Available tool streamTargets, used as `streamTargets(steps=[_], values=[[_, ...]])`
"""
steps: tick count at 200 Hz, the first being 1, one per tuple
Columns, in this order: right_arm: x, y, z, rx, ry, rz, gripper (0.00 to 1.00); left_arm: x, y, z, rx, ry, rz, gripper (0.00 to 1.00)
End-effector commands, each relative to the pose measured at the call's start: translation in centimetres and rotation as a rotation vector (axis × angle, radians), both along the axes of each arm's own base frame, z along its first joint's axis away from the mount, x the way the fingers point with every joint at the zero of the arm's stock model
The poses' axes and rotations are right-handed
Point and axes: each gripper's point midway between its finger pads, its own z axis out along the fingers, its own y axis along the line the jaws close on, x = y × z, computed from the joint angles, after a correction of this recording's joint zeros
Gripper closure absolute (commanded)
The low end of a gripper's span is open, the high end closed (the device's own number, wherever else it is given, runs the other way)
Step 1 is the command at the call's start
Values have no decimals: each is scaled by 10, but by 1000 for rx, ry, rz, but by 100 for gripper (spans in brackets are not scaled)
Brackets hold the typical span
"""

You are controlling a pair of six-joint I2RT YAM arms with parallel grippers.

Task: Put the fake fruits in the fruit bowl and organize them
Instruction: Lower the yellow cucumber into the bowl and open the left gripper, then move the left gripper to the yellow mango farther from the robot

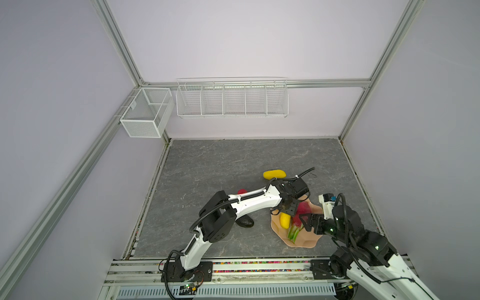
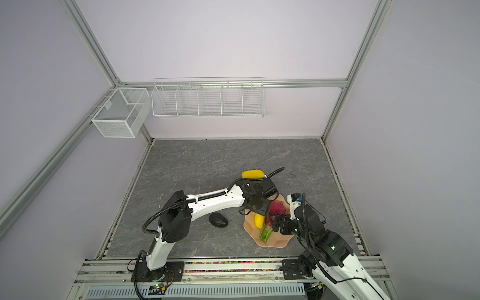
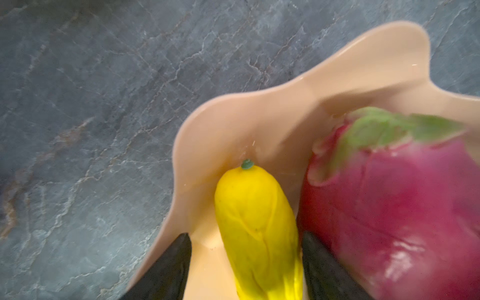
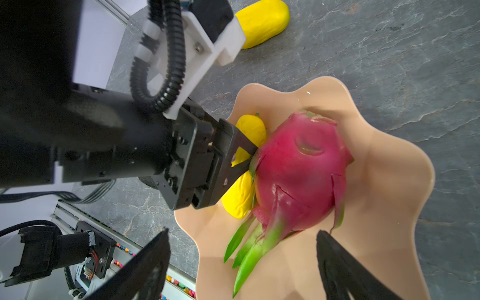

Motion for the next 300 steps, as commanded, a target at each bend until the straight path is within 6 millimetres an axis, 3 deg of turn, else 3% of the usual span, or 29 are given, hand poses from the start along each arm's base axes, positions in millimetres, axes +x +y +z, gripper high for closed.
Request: streamTargets(steps=[1,28,51,88,119,158,197,250,279,300], values=[[6,2,8,6,-31,0,11,7,5,47,-25,-85,-7,31],[10,0,10,-2,-51,-12,11,25,19,78,-6,-190,17,31],[15,1,13,-5,-74,-18,11,58,30,91,26,-269,-3,29],[32,21,25,3,-93,45,11,131,43,75,41,-276,-103,28],[45,47,41,65,-139,149,11,164,38,49,113,-311,-332,21],[59,47,50,132,-125,144,11,184,25,18,152,-341,-475,17],[61,34,44,174,-79,111,11,197,11,8,121,-375,-498,17],[59,25,41,183,-63,83,11,214,9,-13,183,-407,-503,17],[59,24,41,184,-57,83,11,216,3,-22,183,-398,-545,17],[59,25,42,187,-61,84,11,206,-2,-27,139,-346,-597,17]])
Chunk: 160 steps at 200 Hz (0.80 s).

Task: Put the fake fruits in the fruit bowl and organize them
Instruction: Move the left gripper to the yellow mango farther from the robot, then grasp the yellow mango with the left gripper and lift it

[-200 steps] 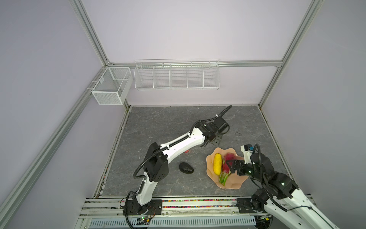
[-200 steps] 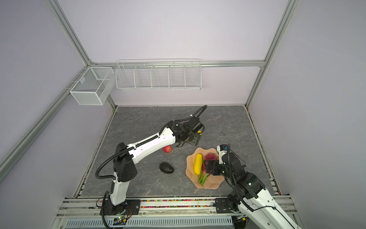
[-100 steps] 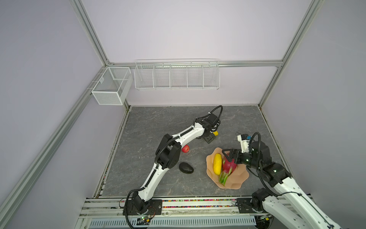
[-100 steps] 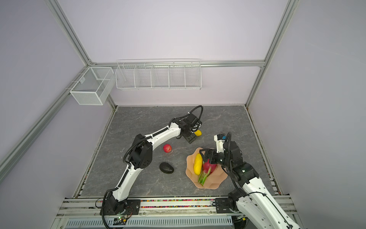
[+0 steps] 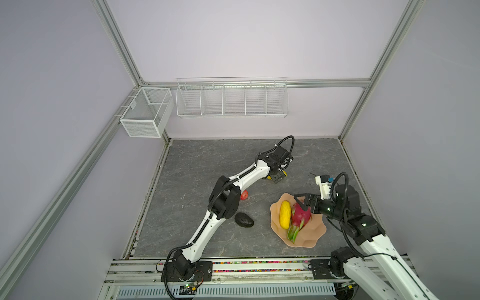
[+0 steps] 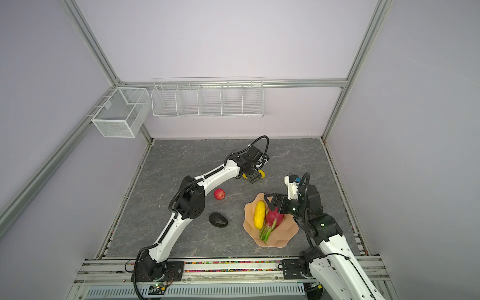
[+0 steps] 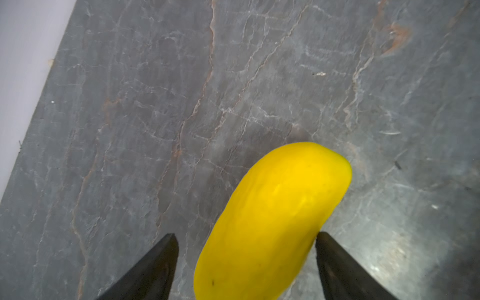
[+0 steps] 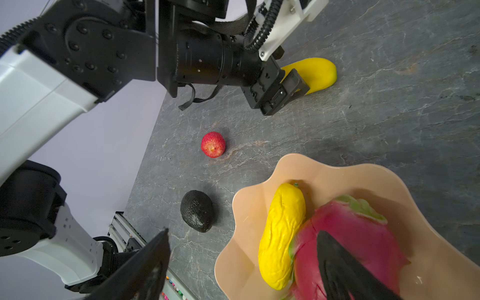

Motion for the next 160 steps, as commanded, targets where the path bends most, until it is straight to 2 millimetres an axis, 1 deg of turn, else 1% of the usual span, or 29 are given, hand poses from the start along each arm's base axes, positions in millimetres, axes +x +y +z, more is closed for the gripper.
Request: streamTargets(steps=[1,29,47,71,87,98,131,145,160], values=[[-3,1,1,4,1,14,11,-8,-4,-8,3,56,-78,17],[-2,0,0,2,7,11,11,-6,-5,-12,-17,79,-79,19],[-4,0,0,1,10,14,11,-6,-4,-14,-41,110,-80,23],[-6,-2,2,-6,10,11,11,-3,-4,-7,-95,136,-65,30],[-8,-3,3,-9,7,9,11,-2,-4,-5,-122,156,-67,31],[-9,-4,4,-11,9,9,11,-2,-4,-7,-124,162,-69,32],[-13,-6,7,-9,12,2,11,-4,-3,-16,-114,179,-65,39],[-15,-9,4,-12,34,-17,11,-5,-2,-18,-117,193,-53,43],[-18,-12,-2,-9,86,-39,11,-2,-2,-9,-148,198,-26,47]])
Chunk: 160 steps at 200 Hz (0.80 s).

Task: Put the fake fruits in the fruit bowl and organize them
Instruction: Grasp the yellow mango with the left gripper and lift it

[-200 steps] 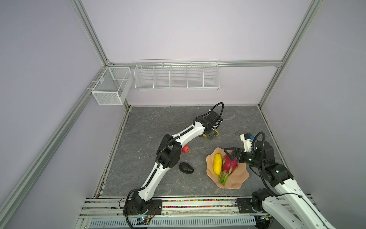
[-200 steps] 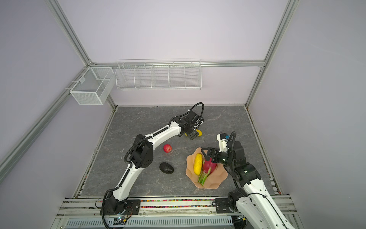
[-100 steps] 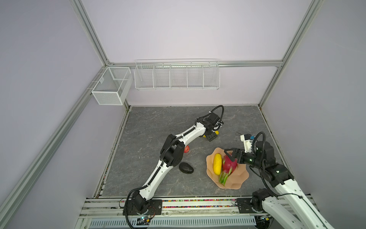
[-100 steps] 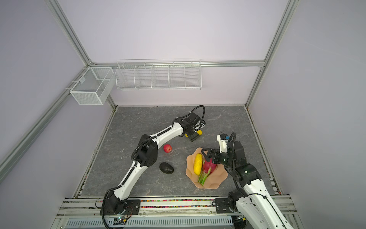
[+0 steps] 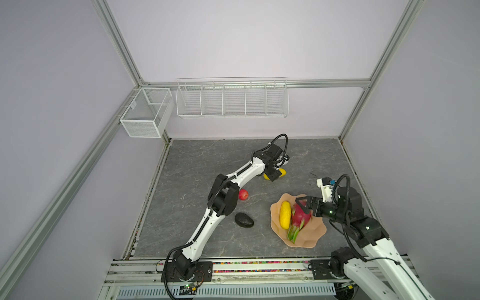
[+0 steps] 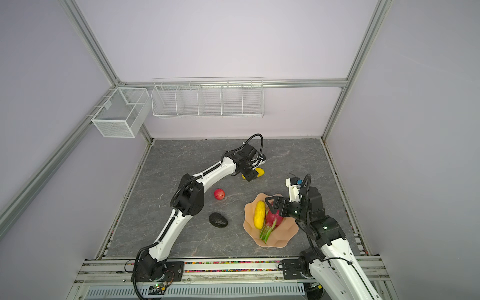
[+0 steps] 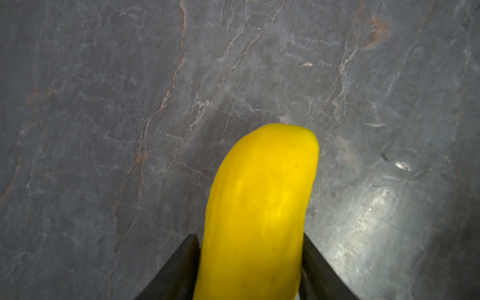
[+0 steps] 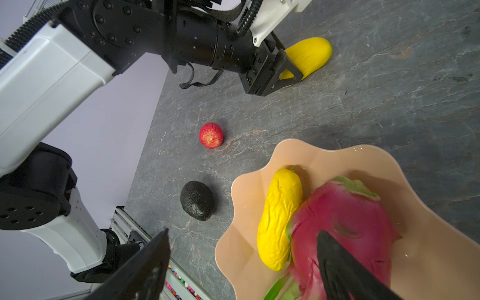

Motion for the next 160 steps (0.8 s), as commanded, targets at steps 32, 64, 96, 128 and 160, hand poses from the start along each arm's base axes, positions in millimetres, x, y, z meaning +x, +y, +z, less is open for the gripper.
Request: streamTargets(steps=[32,64,96,128,160], values=[[-14,-18,-12,21,133,-101,11,9,-1,40,-144,30,113,53],[-26,-27,-18,33,139,-136,11,0,4,70,-240,32,157,54],[-36,-32,-19,23,130,-145,11,-39,16,94,-292,96,135,58],[-42,-32,-22,14,141,-138,11,-109,30,122,-328,112,29,57],[-50,-31,-28,25,164,-129,11,-195,29,124,-233,67,-120,57]])
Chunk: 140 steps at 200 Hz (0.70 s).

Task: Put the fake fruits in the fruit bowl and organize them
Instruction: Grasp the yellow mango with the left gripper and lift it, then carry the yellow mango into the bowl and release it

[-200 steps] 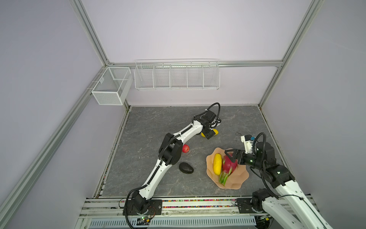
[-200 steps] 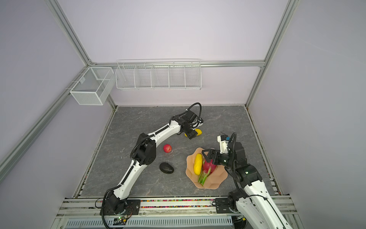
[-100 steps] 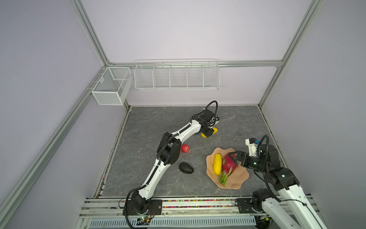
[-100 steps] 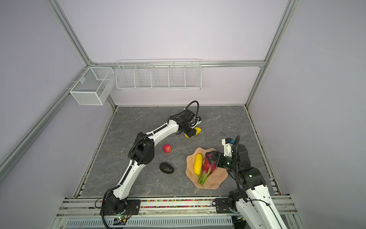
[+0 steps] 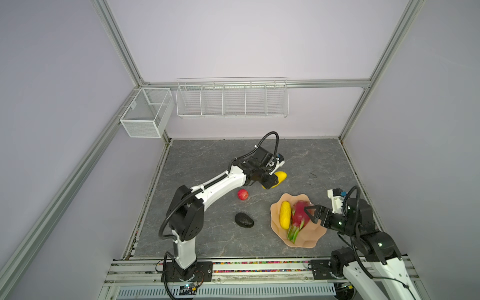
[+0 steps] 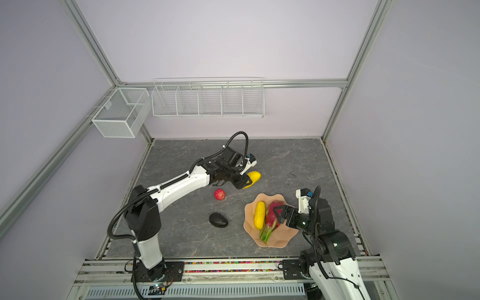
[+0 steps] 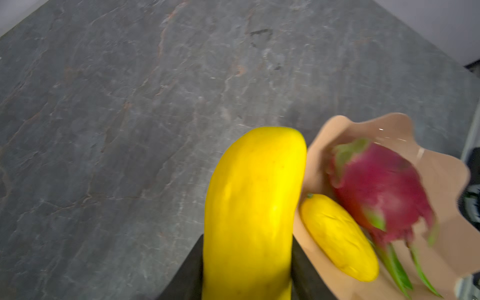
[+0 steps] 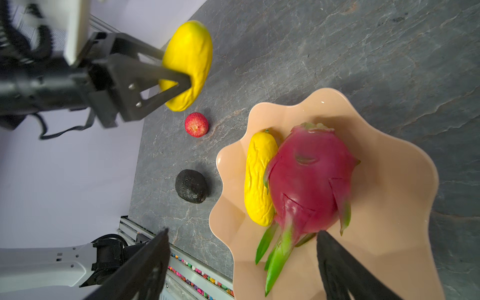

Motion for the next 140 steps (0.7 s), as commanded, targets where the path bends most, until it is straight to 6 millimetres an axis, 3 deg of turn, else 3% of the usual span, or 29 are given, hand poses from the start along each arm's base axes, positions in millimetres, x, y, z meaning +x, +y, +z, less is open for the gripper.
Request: streamTargets(steps=[1,25,52,75,140], values=[[-11,-2,-13,8,46,-5,11,-62,-10,-3,36,-29,-132,57],[-21,-6,-16,2,43,-14,11,-103,-18,-8,19,-30,-190,57],[-33,-4,-24,27,66,0,11,-134,-25,-27,56,-67,-254,57],[-41,-4,-28,41,74,-1,11,-147,-33,-48,108,-77,-298,57],[-58,-9,-37,45,90,-15,11,-177,-55,-81,171,-28,-418,57]])
